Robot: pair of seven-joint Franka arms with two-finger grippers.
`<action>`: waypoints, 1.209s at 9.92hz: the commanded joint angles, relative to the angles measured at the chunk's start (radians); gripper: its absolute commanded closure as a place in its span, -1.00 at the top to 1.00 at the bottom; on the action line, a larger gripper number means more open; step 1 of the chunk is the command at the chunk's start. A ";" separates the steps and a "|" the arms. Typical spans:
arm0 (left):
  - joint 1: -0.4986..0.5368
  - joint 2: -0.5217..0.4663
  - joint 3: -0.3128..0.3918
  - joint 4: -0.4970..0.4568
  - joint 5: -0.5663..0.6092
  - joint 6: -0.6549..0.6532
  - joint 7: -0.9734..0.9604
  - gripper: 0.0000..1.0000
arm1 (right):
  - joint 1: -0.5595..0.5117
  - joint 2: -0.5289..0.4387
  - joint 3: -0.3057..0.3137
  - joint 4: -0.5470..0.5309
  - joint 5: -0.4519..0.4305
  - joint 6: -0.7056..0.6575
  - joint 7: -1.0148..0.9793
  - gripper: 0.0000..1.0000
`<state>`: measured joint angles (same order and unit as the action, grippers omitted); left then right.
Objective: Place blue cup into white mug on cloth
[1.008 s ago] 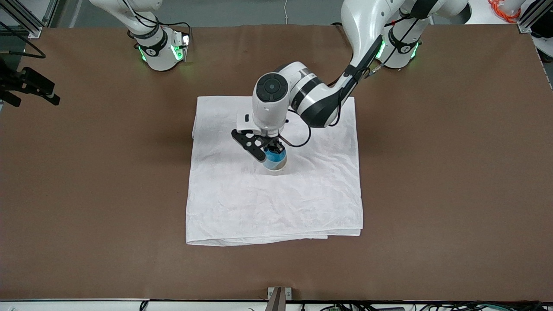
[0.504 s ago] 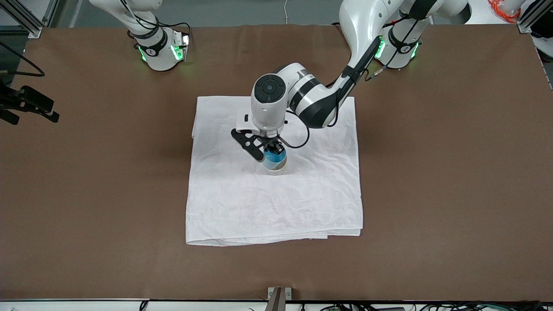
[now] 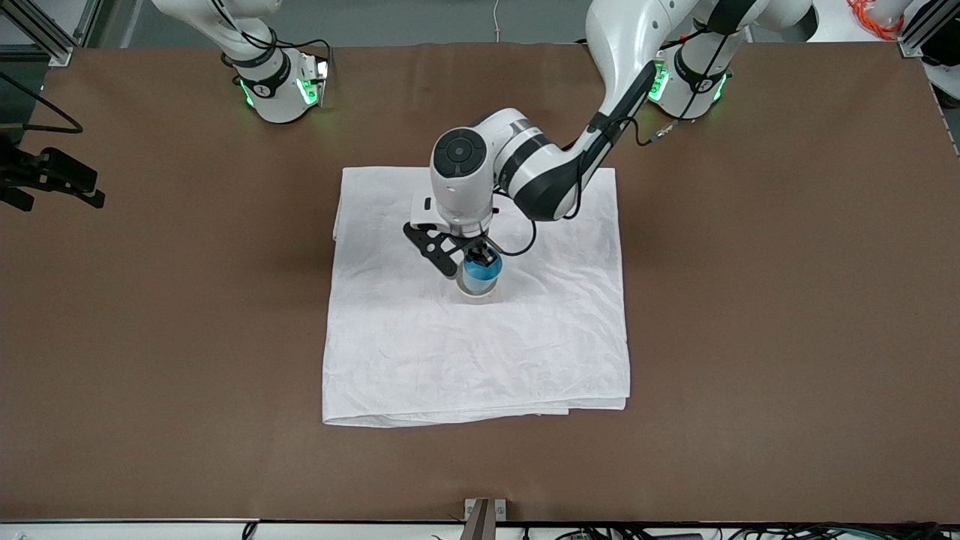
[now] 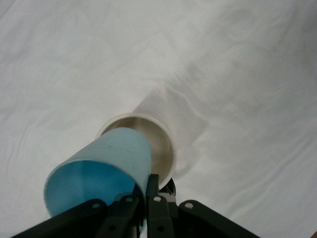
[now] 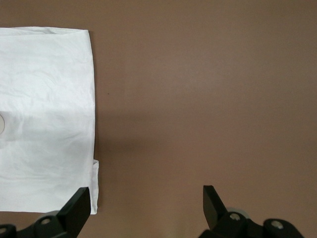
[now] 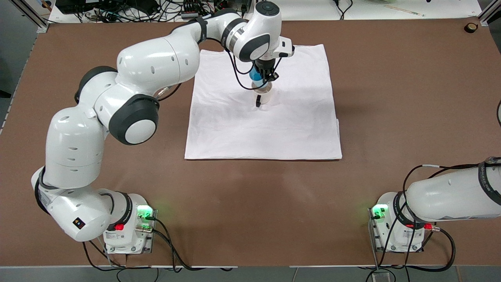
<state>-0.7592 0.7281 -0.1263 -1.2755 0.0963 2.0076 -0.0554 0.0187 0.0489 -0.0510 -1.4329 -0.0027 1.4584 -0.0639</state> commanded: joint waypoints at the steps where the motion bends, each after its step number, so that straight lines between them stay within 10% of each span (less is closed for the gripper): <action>1: -0.015 0.005 0.004 -0.002 0.019 -0.009 0.006 -1.00 | -0.002 0.000 -0.004 0.006 -0.003 -0.029 -0.002 1.00; 8: -0.014 0.054 0.005 0.004 0.016 0.008 0.003 -0.76 | -0.002 0.000 -0.004 0.009 -0.005 -0.032 -0.001 1.00; 11: -0.014 0.045 0.008 0.008 0.016 0.011 0.003 0.18 | 0.000 0.000 -0.003 0.009 -0.005 -0.055 0.001 1.00; 12: -0.009 0.028 0.008 0.008 0.016 0.010 0.006 0.19 | -0.002 0.000 -0.003 0.012 -0.005 -0.052 -0.001 1.00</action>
<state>-0.7678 0.7764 -0.1246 -1.2755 0.0970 2.0197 -0.0559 0.0187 0.0493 -0.0544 -1.4327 -0.0027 1.4161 -0.0640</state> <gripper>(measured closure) 0.639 0.000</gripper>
